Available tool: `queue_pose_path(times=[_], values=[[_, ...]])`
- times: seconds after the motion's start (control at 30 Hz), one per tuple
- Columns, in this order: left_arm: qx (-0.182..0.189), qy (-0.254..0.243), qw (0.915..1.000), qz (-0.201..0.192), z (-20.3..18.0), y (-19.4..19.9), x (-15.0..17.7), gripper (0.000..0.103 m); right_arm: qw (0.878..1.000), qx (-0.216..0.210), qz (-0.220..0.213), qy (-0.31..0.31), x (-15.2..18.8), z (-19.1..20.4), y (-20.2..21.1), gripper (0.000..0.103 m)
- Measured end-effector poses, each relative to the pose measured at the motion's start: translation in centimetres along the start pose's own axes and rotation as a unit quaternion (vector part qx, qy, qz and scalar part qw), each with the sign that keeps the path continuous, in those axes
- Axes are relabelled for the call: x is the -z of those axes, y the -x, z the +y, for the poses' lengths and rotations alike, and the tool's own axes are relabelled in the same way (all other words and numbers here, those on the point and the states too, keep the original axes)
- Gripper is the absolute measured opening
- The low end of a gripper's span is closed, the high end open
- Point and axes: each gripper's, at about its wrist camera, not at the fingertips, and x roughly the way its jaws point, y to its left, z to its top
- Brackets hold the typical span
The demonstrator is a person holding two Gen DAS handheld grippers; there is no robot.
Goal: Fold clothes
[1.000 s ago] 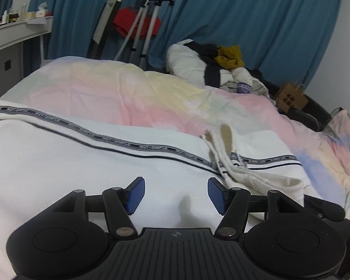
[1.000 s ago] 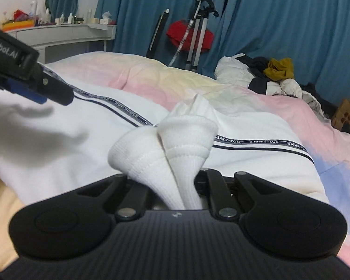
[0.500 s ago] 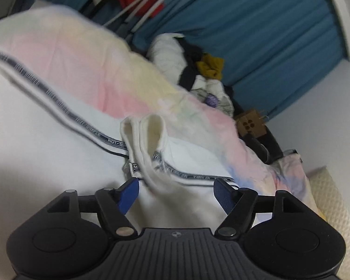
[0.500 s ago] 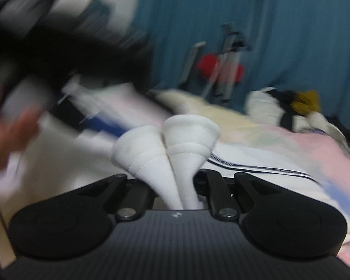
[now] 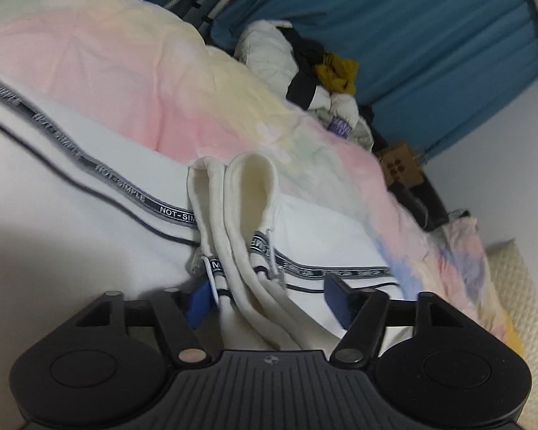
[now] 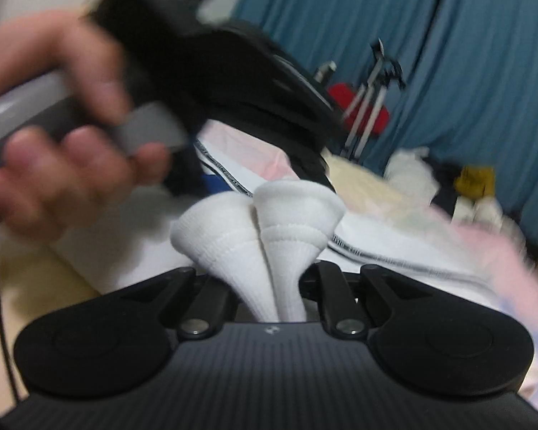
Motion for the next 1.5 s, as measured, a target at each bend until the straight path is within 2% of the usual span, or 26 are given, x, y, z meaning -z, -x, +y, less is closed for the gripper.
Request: queue_pose_path(times=[0.03, 0.13, 0.2, 0.27, 0.37, 0.43, 0.57, 0.7, 0.8, 0.93, 0.97, 1.03, 1.1, 1.17, 1.23, 1.33, 1.43, 1.5], values=[[-0.006, -0.004, 1.0000, 0.006, 0.0, -0.5, -0.3, 0.045, 1.000, 0.005, -0.004, 0.015, 0.1, 0.3, 0.0, 0.012], [0.000, 0.008, 0.9999, 0.009, 0.6, -1.1, -1.0, 0.034, 1.000, 0.001, -0.007, 0.003, 0.0, 0.1, 0.1, 0.013], [0.011, 0.008, 0.9999, -0.003, 0.5, -0.6, -1.3, 0.030, 1.000, -0.003, -0.016, -0.008, -0.1, -0.1, 0.4, 0.013], [0.023, 0.006, 0.9994, -0.025, 0.0, 0.5, -1.4, 0.029, 0.999, -0.004, -0.031, -0.015, -0.3, -0.2, 0.8, 0.013], [0.031, 0.004, 0.9983, -0.049, 0.0, 1.5, -1.5, 0.028, 0.999, -0.024, -0.028, -0.032, -0.5, -0.4, 1.5, 0.016], [0.016, 0.016, 0.9985, -0.050, 0.7, 1.3, -1.3, 0.028, 0.998, -0.038, -0.024, -0.044, -0.6, -0.6, 1.9, 0.020], [-0.009, 0.040, 0.9984, -0.038, 2.5, 0.0, -0.9, 0.029, 0.995, -0.066, -0.017, -0.068, -0.9, -0.9, 2.9, 0.035], [-0.012, 0.026, 0.9986, -0.045, 2.2, -0.3, -0.6, 0.031, 0.990, -0.091, -0.010, -0.110, -1.3, -2.2, 4.7, 0.043], [-0.018, 0.023, 0.9979, -0.057, 1.9, 0.4, 0.2, 0.035, 0.981, -0.080, -0.027, -0.173, -1.9, -5.0, 6.7, 0.054], [-0.038, 0.018, 0.9961, -0.077, 1.0, 2.5, 1.7, 0.038, 0.970, -0.022, -0.063, -0.234, -1.6, -8.5, 9.8, 0.067], [-0.039, 0.021, 0.9960, -0.078, 0.8, 3.0, 2.0, 0.039, 0.966, -0.003, -0.066, -0.251, -1.2, -9.6, 10.2, 0.067], [-0.038, 0.026, 0.9959, -0.078, 0.4, 4.0, 2.7, 0.047, 0.958, 0.033, -0.056, -0.280, -0.1, -11.1, 11.1, 0.067], [-0.041, 0.019, 0.9959, -0.078, -0.3, 5.1, 3.4, 0.050, 0.950, 0.072, -0.041, -0.302, 0.8, -12.8, 11.4, 0.067], [-0.046, 0.004, 0.9956, -0.082, -1.2, 6.2, 4.1, 0.055, 0.941, 0.093, -0.034, -0.322, 1.8, -14.2, 11.6, 0.067], [-0.061, -0.018, 0.9934, -0.095, -2.6, 7.0, 4.9, 0.072, 0.933, 0.111, -0.028, -0.342, 2.7, -15.6, 11.8, 0.067], [-0.063, -0.072, 0.9892, -0.111, -5.2, 8.2, 6.6, 0.074, 0.927, 0.093, -0.016, -0.364, 3.9, -17.6, 11.5, 0.067], [-0.050, -0.112, 0.9854, -0.119, -7.3, 8.4, 7.9, 0.075, 0.919, -0.001, 0.028, -0.393, 5.2, -20.9, 10.7, 0.067], [-0.042, -0.130, 0.9838, -0.116, -8.3, 7.8, 8.2, 0.075, 0.912, -0.013, 0.037, -0.407, 6.1, -22.8, 11.1, 0.067]])
